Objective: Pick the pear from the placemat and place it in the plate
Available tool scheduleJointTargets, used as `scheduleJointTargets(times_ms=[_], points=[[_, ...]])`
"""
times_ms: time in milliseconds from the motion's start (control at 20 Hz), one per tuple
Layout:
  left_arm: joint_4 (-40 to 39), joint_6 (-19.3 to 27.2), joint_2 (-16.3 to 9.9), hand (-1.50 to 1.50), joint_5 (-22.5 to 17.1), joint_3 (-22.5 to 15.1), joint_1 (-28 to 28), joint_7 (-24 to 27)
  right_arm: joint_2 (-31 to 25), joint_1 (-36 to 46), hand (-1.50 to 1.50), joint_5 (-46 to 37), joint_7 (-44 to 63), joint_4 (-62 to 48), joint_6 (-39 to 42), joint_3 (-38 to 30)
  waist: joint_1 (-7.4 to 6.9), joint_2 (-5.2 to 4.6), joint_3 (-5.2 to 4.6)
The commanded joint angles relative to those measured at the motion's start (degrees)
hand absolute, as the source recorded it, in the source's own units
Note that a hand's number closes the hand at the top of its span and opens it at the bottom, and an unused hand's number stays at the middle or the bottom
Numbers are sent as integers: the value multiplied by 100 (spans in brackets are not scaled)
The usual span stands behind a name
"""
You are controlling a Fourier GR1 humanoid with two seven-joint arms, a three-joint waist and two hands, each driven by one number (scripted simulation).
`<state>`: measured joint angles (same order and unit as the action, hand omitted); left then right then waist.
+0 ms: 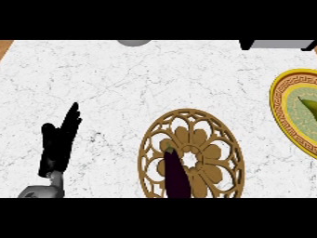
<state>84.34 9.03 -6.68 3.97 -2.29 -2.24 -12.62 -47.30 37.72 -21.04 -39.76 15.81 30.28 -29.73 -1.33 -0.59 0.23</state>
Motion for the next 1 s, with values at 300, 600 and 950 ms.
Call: scheduleJointTargets(times_ms=[300, 600, 950], points=[[73, -45, 77, 0, 21, -99, 20, -81, 67, -232, -150, 235, -1026, 34, 859, 106, -34, 1, 5], [-2, -113, 51, 0, 32, -70, 68, 147, 155, -422, -150, 161, -1153, -145, 243, 255, -51, -12, 3], [-64, -198, -64, 0, -48, 118, 84, 273, 93, -290, -150, 81, -1101, -280, -186, 384, -71, -21, 3]])
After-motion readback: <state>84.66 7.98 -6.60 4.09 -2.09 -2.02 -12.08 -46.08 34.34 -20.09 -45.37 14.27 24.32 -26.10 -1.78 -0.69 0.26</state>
